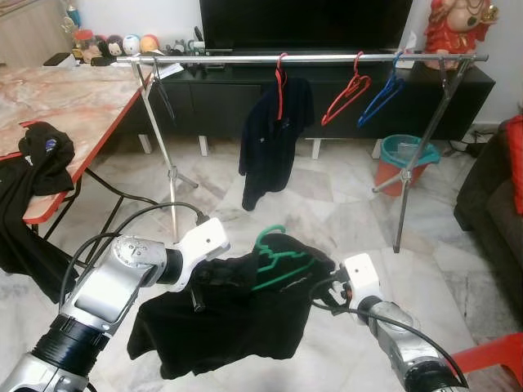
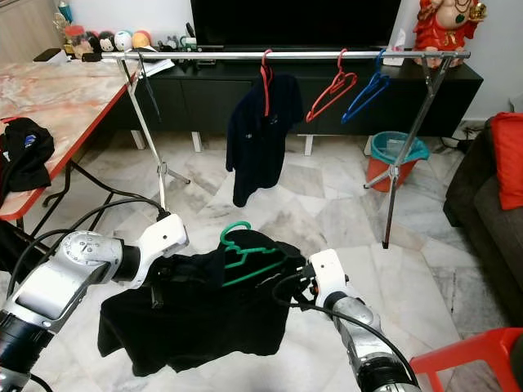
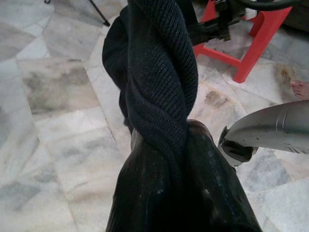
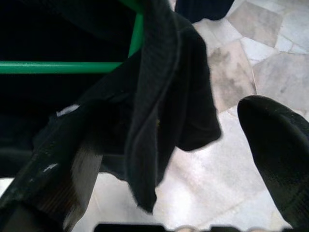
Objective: Hang hanger
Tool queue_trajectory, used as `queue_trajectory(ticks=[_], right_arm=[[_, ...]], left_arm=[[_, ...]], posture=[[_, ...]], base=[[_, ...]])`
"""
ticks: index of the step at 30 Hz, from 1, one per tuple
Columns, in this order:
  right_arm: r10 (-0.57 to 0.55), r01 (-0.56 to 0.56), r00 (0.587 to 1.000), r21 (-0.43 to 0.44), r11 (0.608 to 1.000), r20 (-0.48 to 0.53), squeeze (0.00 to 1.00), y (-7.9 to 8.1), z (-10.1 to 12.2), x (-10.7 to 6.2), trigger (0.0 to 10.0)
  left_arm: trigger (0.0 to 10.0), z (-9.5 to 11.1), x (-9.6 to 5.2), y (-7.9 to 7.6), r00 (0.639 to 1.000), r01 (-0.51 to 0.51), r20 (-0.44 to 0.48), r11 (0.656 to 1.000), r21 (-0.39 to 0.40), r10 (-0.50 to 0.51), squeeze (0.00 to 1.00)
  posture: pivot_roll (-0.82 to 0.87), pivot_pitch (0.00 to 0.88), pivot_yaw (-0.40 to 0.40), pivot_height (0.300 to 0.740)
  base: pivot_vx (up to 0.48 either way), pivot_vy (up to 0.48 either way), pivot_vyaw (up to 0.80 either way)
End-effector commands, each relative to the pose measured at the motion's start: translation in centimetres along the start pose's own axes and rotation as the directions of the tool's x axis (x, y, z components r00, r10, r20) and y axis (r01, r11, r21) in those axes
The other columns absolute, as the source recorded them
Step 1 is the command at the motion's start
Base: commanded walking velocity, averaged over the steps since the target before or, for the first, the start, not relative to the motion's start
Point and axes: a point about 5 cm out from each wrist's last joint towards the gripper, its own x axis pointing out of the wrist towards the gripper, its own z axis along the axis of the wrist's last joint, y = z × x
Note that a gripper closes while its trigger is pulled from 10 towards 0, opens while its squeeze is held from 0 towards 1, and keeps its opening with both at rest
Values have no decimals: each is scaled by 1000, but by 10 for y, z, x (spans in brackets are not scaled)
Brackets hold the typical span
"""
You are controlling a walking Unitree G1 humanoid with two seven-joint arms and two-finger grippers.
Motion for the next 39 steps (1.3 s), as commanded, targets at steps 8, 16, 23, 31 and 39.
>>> queue_trajectory(ticks=[8,16,23,31,39], right_arm=[[7,-7,1000,9,1000,19,0,0,3,3,10000],[12,-12,1000,11,1000,17,0,0,2,4,0],[13,-13,1000,11,1000,16,0,0,1,4,0],[6,-6,1000,-1,1000,6,0,-4,1,4,0],[7,-7,1000,-16,1000,-3,0,-4,0,4,0]], left_arm=[[10000,10,-4,-3,1000,17,20,1000,24,-18,0],[10000,11,-5,-4,999,19,27,1000,22,-19,0],[10000,11,-6,-5,999,19,28,1000,19,-19,0],[10000,7,-8,-7,1000,28,5,999,25,-28,0],[10000,3,-13,-10,999,45,-15,998,37,-45,0]], posture=[[47,0,5,740],[53,0,0,740],[53,0,-2,740],[56,0,-4,740],[58,0,-5,740]], base=[[0,0,0],[0,0,0],[0,0,0],[0,0,0],[0,0,0]])
